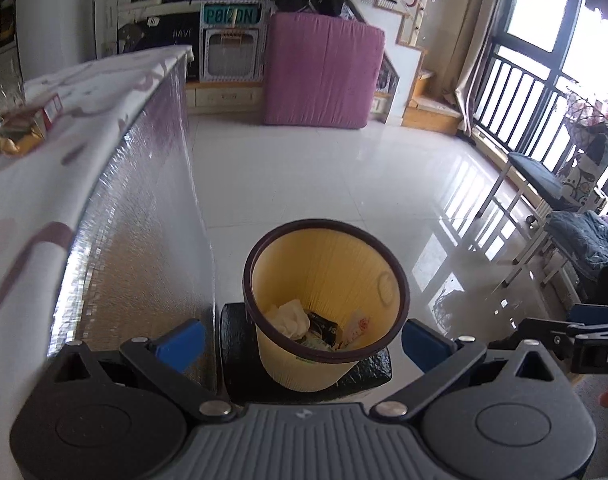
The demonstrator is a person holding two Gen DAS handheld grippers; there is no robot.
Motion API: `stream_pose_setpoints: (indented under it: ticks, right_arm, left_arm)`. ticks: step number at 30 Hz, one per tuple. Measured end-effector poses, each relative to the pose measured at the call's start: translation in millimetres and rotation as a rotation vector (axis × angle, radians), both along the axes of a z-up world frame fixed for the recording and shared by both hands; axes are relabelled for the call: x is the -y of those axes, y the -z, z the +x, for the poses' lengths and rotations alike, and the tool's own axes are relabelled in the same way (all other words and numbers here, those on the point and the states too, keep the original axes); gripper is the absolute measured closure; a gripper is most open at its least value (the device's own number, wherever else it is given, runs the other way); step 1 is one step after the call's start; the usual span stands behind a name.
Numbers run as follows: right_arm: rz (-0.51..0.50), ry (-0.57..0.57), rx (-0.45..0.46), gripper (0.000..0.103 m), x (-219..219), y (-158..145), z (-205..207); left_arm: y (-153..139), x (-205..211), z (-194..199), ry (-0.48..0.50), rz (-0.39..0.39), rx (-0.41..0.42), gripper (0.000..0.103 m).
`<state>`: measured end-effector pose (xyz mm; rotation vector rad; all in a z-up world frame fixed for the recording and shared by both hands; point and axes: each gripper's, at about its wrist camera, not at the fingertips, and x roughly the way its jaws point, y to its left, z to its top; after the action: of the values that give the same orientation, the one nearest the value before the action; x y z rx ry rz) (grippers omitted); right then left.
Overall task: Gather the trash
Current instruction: 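Withdraw both open tools from the wastebasket back toward the table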
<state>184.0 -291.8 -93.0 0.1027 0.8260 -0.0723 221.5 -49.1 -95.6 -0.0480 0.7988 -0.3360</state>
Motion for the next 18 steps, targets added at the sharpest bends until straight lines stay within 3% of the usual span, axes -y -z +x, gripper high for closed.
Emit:
stream_pose_setpoints:
  ticks: [12, 18]
  right_arm:
    - [0.009, -0.025, 0.168, 0.000, -25.2, -39.8, -40.5]
    - [0.038, -0.053, 0.275, 0.000, -51.4, -52.7, -51.1]
  left_arm:
    - [-44.3, -40.6, -47.3, 0.018, -0.054, 0.146, 0.000]
    - [-63.1, -79.5, -67.9, -0.038, -0.036, 0.237, 0.000]
